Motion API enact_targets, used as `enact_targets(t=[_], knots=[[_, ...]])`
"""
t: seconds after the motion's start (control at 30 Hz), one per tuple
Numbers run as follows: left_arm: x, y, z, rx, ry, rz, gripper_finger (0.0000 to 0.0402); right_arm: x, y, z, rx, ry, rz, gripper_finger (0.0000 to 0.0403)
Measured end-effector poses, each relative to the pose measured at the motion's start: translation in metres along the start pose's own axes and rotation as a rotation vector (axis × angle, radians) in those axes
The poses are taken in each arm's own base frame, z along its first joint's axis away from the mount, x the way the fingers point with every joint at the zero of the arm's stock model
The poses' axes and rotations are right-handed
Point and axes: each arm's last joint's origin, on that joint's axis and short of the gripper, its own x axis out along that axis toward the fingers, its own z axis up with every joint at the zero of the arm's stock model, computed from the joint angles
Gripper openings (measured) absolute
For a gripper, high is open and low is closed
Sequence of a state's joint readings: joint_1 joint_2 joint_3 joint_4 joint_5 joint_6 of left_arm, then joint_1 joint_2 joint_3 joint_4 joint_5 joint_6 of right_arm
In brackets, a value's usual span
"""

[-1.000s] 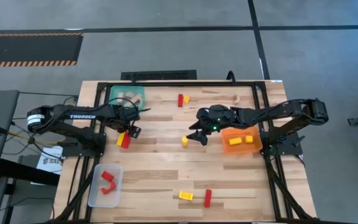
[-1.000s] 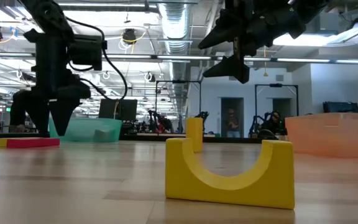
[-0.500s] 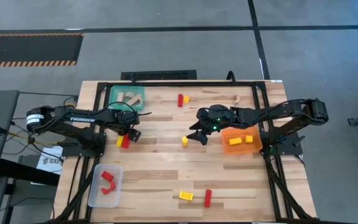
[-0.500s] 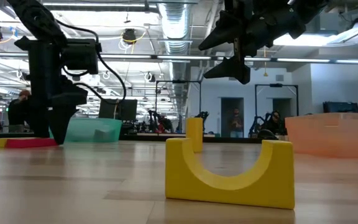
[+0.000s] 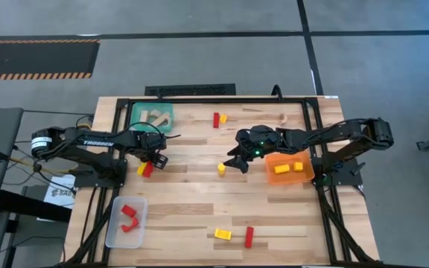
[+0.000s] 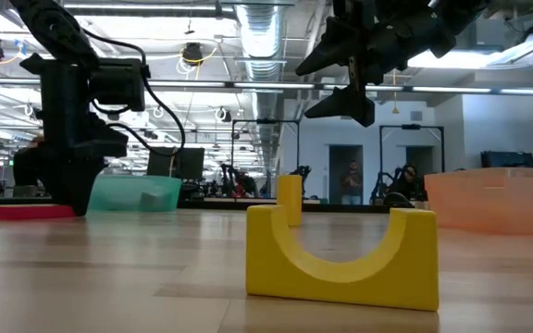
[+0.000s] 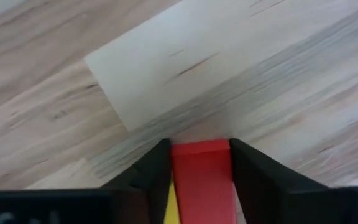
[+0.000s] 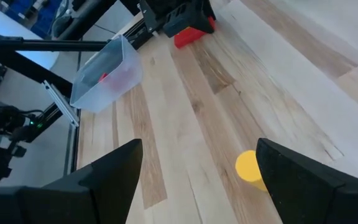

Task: Sort & place blocks by color
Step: Put the red block into the transparent bin

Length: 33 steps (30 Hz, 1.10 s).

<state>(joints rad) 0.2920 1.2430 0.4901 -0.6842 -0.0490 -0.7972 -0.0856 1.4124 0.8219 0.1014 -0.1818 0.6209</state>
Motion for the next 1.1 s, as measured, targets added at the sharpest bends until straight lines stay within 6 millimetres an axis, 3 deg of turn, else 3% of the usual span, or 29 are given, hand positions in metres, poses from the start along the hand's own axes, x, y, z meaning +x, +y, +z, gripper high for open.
enact_targets(t=[0.1,0.3,0.43,0.53,0.67,0.77,0.9,1.1], knots=[[-0.002,-0.001,0.001,0.004,-0.006,-0.004,0.0095,0.000,0.000,0.000,0.001,0.000,0.000,0.0333],[-0.024,-0.022,0.024,0.048,-0.123,-0.131,0.0095,0.000,-0.001,0.000,0.039,0.003,-0.004,0.0333],[-0.062,-0.047,0.047,0.104,-0.206,-0.315,0.0095,-0.001,-0.004,-0.002,0.023,0.033,-0.030,0.0333],[-0.095,-0.061,0.045,0.161,-0.117,-0.377,0.0096,-0.001,-0.007,-0.004,0.024,0.068,-0.029,0.0333],[-0.137,-0.077,0.009,0.187,0.008,-0.354,0.0100,-0.002,-0.009,-0.005,-0.042,0.098,-0.017,0.0333],[-0.153,-0.079,-0.030,0.101,0.009,-0.269,0.0097,-0.002,-0.008,-0.005,-0.095,0.100,-0.012,0.0333],[-0.151,-0.079,-0.085,-0.104,0.028,-0.224,0.0098,-0.002,-0.008,-0.005,-0.176,0.101,-0.007,0.0333],[-0.137,-0.077,-0.148,-0.173,0.080,-0.149,0.0098,-0.001,-0.007,-0.006,-0.168,0.103,-0.002,0.0333]])
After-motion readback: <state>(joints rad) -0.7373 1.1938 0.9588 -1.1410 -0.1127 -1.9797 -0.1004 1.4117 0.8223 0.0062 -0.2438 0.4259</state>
